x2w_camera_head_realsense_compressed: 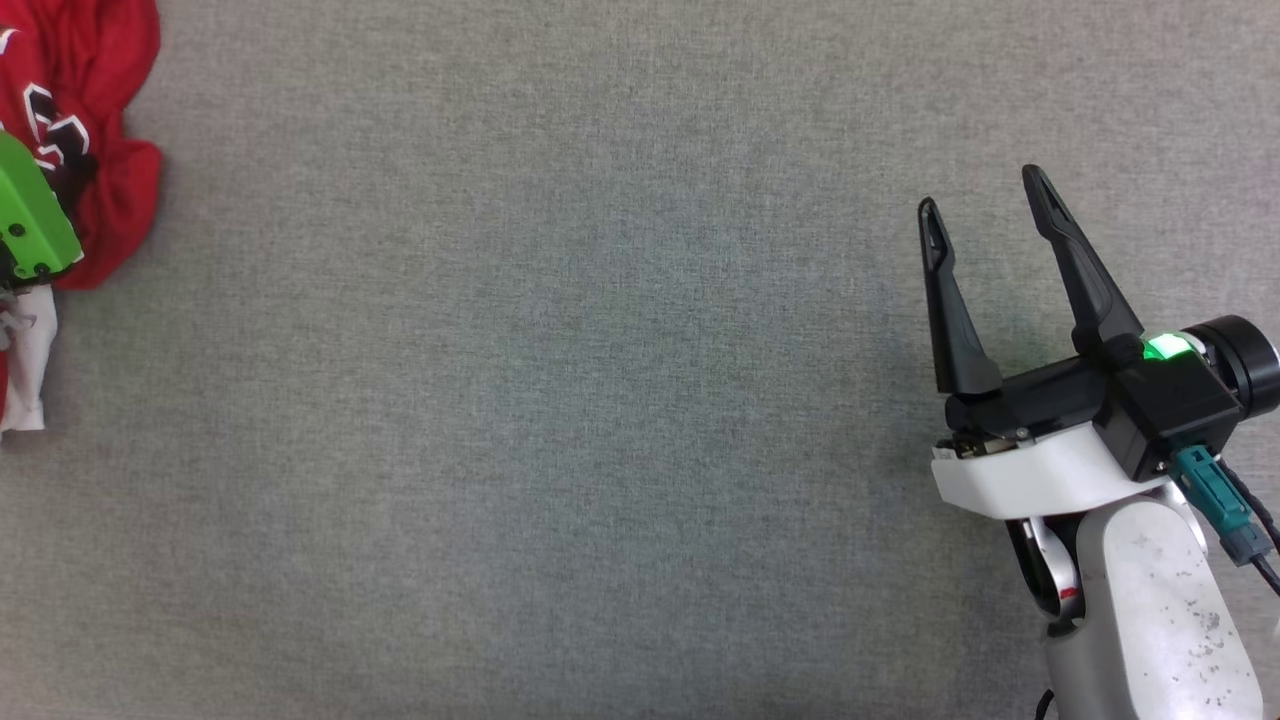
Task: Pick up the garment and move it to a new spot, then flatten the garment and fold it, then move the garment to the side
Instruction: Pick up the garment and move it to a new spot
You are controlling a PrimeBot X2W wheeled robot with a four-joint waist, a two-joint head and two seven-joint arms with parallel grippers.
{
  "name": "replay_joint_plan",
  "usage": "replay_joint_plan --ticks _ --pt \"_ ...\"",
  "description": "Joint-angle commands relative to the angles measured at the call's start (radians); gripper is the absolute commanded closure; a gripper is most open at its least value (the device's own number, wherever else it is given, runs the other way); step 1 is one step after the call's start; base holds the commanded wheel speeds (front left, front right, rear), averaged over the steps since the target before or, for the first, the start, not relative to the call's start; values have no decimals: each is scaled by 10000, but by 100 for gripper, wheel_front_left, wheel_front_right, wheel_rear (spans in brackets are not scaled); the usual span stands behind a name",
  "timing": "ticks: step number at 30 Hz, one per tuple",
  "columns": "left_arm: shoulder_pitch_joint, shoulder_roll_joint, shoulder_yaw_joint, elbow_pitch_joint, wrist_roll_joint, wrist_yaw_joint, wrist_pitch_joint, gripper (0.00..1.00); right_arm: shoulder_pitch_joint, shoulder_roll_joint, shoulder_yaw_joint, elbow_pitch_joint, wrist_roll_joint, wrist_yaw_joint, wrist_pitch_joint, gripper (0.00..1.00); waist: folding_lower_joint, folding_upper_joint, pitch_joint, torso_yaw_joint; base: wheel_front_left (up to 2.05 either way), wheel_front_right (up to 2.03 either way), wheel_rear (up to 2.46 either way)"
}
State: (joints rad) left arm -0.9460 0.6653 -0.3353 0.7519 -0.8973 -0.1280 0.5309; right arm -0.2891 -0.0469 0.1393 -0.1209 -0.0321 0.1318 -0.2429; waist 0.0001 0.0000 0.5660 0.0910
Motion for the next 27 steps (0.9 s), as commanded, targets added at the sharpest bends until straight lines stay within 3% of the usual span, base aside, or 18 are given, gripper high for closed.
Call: replay_joint_plan --ticks 1,17,27 --pt "149 -42 -26 11 104 -26 -340 100 -77 -33 -8 68 -1 -11 -100 0 -1 0 -324 35 0 0 0" --pt "1287 70 -658 -1371 1252 -25 -4469 100 944 -33 -371 804 540 -11 -182 0 -1 0 -3319 -134 0 0 0" --pt "2059 -95 -1613 -3248 2104 -26 -5689 100 1554 -33 -442 880 978 -11 -187 0 -1 0 -4606 -873 0 0 0"
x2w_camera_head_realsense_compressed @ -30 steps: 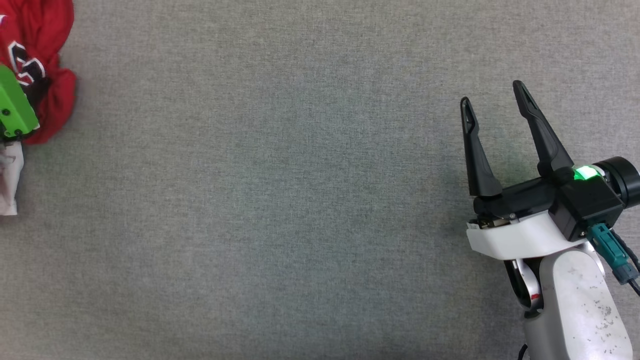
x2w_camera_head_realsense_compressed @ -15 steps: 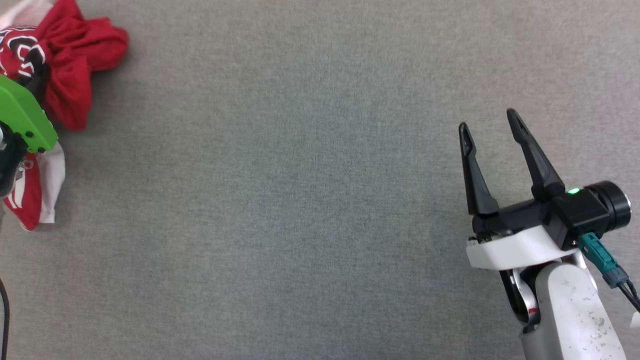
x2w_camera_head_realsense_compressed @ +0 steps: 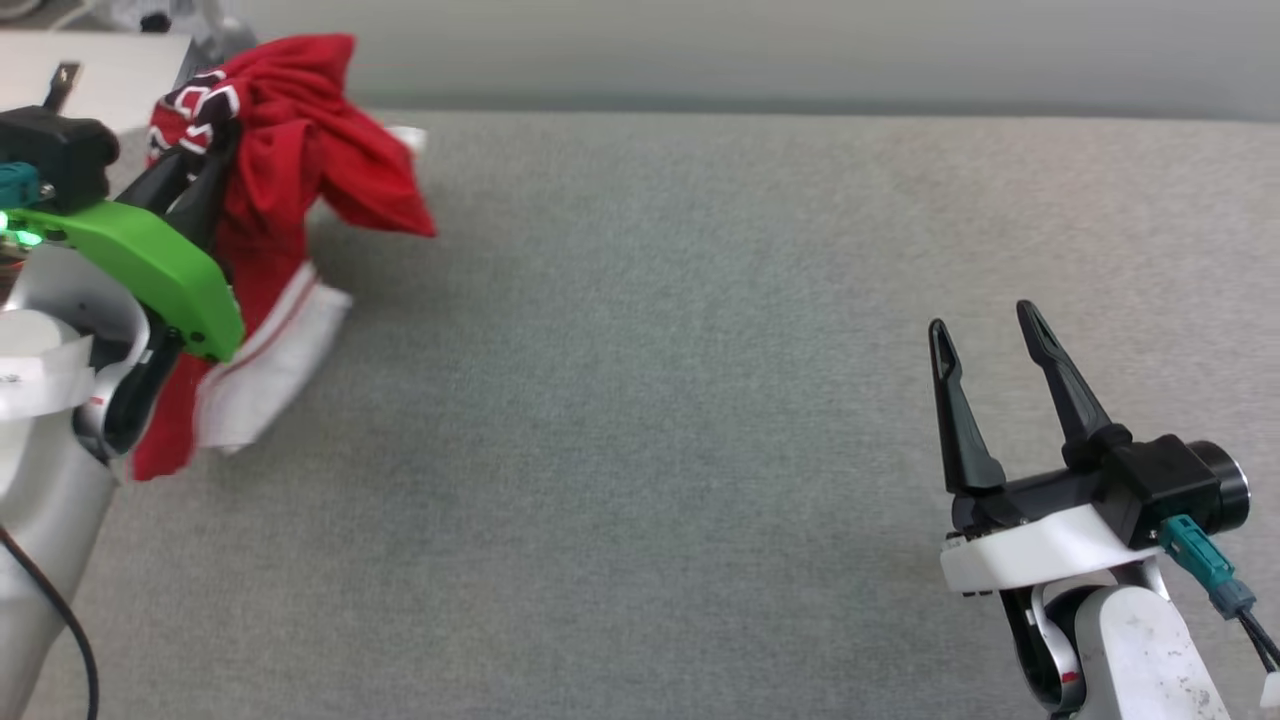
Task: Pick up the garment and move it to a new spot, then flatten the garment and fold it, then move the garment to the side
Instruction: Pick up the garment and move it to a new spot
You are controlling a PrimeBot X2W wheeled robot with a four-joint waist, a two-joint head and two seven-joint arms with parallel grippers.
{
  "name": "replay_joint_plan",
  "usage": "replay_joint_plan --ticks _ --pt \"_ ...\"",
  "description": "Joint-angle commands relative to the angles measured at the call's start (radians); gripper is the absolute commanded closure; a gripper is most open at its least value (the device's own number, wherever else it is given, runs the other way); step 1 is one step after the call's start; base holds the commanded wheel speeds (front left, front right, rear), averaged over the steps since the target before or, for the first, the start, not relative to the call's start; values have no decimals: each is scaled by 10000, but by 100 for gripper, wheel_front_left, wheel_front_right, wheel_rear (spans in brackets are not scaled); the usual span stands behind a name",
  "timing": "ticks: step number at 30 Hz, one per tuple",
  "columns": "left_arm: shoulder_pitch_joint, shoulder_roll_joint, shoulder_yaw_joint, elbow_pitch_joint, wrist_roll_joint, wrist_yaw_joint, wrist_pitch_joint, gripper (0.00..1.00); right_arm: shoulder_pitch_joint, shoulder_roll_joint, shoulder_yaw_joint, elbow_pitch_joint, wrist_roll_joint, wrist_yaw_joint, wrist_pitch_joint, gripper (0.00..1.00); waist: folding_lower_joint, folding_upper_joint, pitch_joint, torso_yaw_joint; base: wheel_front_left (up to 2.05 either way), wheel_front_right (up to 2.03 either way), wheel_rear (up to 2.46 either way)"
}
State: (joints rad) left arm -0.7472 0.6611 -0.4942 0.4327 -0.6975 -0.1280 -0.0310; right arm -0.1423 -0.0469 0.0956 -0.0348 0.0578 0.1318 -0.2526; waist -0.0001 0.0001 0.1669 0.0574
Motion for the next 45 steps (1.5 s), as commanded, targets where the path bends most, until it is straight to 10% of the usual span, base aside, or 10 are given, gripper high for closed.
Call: replay_joint_plan --ticks 1,14,32,34,45 --pt "56 -103 -103 -208 151 -26 -112 100 124 -33 -18 17 106 -11 -90 0 1 -1 -666 -627 0 0 0" --pt "-1064 -893 -1835 -1549 879 -25 -963 100 290 -33 -434 -37 248 -11 -91 0 1 -1 -547 -2230 0 0 0" --pt "946 -3187 -7489 -623 -376 -26 -1460 100 337 -33 -931 30 243 -11 -91 0 1 -1 -333 -2752 0 0 0" --pt "999 -3424 -7565 -319 -342 -26 -1660 0 351 -33 -909 117 222 -11 -91 0 1 -1 -381 -2616 0 0 0" --pt "927 -3602 -6679 367 -385 104 -2269 0 618 -33 -885 474 138 -11 -91 0 1 -1 -1086 -1459 0 0 0"
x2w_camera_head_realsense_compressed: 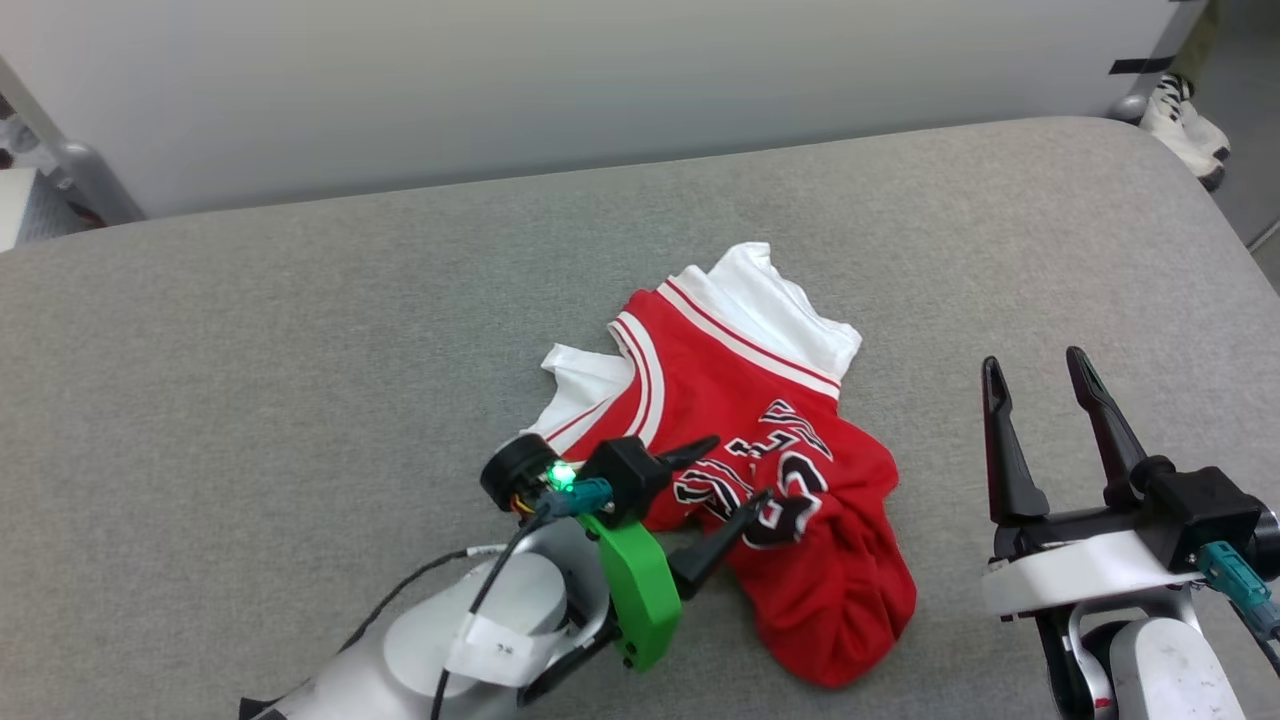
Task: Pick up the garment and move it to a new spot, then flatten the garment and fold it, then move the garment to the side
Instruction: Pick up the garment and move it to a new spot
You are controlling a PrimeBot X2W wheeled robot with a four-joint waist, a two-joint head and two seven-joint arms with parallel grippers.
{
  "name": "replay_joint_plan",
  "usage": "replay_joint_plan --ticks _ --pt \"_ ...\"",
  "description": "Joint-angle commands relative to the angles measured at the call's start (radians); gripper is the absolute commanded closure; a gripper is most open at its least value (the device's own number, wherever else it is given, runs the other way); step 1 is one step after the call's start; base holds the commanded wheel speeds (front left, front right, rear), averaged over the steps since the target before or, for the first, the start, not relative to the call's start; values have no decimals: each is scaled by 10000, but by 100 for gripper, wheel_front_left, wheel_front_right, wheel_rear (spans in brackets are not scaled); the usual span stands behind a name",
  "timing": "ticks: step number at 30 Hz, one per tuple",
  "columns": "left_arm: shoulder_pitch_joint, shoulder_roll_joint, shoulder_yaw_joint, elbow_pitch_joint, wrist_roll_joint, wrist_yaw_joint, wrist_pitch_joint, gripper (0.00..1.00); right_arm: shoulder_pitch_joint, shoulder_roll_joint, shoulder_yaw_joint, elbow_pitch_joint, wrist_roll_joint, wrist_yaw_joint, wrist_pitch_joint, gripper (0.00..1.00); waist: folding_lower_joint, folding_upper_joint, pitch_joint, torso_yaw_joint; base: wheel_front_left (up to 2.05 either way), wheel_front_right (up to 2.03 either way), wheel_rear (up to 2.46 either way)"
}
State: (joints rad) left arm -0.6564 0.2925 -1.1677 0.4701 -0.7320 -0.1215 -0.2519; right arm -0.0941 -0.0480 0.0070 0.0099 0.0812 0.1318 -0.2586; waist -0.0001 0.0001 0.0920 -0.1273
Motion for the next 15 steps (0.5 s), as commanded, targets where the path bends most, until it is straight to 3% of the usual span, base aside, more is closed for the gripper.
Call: replay_joint_plan --ticks 1,11,15 --pt "31 180 263 -126 -56 110 -74 0 174 -22 -32 32 -108 -11 -32 0 1 -1 -422 510 0 0 0" --pt "1348 1282 3295 -2008 -90 1296 -96 0 506 -22 -209 48 -113 -11 -32 0 1 -1 -1082 1473 0 0 0" --pt "2534 1303 4817 -2657 -186 1649 -97 0 626 -22 -253 -62 -26 -11 -32 0 1 -1 -1213 1688 0 0 0"
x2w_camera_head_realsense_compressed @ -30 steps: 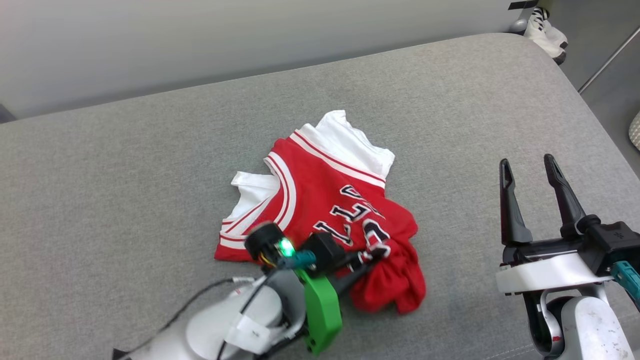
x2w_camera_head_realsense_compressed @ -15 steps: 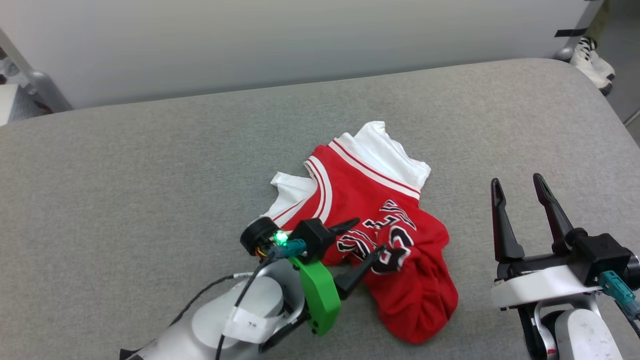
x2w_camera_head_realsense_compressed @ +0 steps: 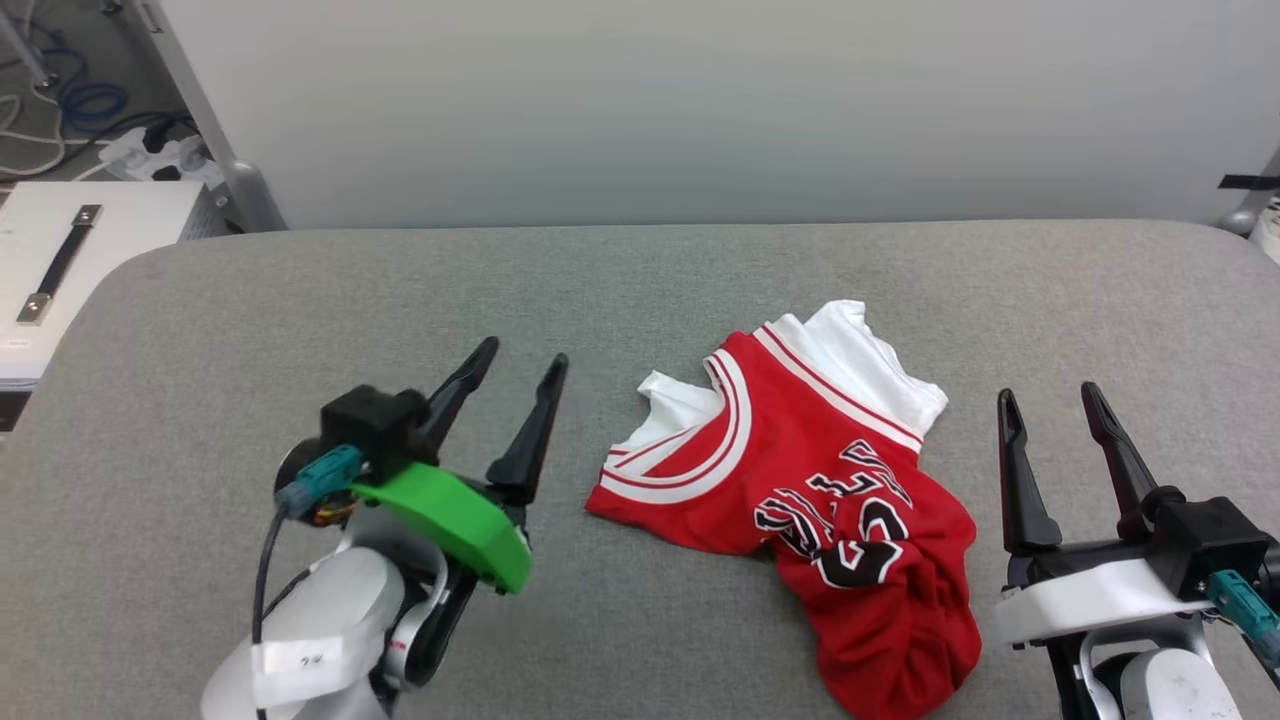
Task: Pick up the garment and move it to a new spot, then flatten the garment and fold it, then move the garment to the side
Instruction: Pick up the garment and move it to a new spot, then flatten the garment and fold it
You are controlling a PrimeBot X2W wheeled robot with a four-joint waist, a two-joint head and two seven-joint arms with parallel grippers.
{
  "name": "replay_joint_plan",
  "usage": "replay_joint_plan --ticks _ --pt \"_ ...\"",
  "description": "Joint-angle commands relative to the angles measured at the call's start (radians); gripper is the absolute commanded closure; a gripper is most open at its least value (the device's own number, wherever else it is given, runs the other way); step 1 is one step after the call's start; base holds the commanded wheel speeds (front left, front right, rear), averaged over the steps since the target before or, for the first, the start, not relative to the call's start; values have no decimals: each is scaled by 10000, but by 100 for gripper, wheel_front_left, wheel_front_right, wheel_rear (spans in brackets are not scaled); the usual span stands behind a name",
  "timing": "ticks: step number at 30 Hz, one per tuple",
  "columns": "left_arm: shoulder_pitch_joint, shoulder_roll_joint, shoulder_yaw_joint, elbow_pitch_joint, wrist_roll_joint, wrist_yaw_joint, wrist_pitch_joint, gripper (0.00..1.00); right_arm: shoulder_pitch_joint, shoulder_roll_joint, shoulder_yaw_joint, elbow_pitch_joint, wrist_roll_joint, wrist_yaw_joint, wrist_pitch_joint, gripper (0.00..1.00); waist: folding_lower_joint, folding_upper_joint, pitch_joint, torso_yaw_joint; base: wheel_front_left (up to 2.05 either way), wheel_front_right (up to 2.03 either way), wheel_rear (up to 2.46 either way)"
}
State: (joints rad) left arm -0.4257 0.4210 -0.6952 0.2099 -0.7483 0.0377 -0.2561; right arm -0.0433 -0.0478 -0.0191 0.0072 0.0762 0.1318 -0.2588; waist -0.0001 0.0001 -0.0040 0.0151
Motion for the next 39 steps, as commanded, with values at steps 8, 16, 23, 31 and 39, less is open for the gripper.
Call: replay_joint_plan --ticks 8,16,23,31,39 --pt "2315 -531 1895 -433 839 64 -56 0 363 -24 24 -55 20 -11 -30 0 1 -1 -272 422 0 0 0" --pt "3778 -2142 4085 -859 2704 -428 -56 0 638 -24 147 132 49 -11 -30 0 1 -1 -317 381 0 0 0" --pt "4013 -2781 4831 -667 3546 -1101 -56 0 747 -24 234 190 42 -11 -30 0 1 -1 -358 321 0 0 0" --pt "3922 -3233 5267 -548 3915 -1499 -57 0 618 -24 203 171 -107 -11 22 0 1 -1 -143 304 0 0 0" --pt "3616 -3365 5215 -464 4231 -1642 -57 0 -193 -95 330 219 -433 -11 2654 0 1 -1 769 569 0 0 0"
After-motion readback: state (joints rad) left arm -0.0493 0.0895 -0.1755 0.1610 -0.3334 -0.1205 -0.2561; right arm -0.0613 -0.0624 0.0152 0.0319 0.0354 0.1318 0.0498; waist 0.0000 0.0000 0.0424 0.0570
